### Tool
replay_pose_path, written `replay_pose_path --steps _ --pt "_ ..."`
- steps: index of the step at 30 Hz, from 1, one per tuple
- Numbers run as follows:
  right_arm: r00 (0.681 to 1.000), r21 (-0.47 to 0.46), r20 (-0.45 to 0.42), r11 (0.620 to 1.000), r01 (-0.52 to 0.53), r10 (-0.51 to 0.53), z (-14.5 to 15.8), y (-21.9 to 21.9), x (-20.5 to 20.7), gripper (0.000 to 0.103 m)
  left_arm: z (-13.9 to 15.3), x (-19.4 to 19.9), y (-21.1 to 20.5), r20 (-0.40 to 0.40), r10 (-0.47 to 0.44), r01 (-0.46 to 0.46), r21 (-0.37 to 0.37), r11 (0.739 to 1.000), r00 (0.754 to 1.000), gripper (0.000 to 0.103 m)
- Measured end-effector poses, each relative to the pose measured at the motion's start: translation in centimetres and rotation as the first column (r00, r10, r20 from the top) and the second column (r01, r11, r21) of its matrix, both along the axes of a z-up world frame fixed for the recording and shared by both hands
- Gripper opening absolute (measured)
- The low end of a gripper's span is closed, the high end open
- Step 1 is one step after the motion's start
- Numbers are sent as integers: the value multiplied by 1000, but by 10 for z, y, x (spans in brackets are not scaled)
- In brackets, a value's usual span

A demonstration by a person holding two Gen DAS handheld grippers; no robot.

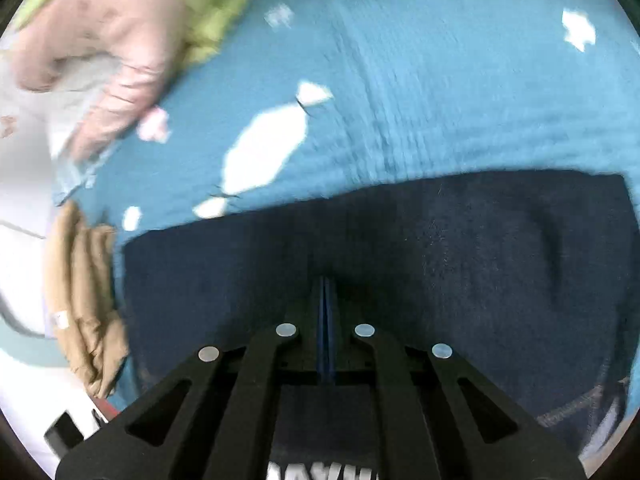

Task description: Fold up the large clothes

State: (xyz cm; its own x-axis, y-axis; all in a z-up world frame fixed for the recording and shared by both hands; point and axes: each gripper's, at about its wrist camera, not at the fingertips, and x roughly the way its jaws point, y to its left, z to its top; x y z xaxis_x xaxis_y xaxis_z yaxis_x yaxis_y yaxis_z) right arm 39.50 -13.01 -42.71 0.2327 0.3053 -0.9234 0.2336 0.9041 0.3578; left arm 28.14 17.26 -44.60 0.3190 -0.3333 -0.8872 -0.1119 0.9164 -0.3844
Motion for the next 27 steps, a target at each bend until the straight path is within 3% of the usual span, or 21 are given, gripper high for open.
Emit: replay_pose_path --steps 4,7,10,13,16,21,23,27 --pt "998 108 -13 992 58 -57 -5 -16 -2 0 -2 0 7 -6 5 -5 -26 1000 1000 83" --pt "1000 103 -22 995 -1 4 10 -9 -31 0 -3 0 8 -5 0 0 -23 1000 1000 85" --pt "998 23 5 998 -62 62 14 1 -75 0 -3 5 -1 -3 -10 10 -9 1000 1000 85" --pt "997 65 70 998 -24 19 2 -7 -94 0 -4 5 5 -11 21 -22 -54 998 1000 86" --pt "997 124 69 992 26 -35 1 -15 -97 0 -4 9 15 -27 58 -60 -113 992 998 85" --pt "999 87 29 996 -30 28 29 1 -141 0 -5 6 30 -51 111 -117 -140 983 993 86" --pt "1000 110 -10 994 -27 28 16 9 -159 0 -13 4 30 -82 110 -121 -151 981 991 86" --pt "997 106 71 994 -30 22 -3 9 -176 0 -16 3 27 -71 108 -116 -129 985 992 86"
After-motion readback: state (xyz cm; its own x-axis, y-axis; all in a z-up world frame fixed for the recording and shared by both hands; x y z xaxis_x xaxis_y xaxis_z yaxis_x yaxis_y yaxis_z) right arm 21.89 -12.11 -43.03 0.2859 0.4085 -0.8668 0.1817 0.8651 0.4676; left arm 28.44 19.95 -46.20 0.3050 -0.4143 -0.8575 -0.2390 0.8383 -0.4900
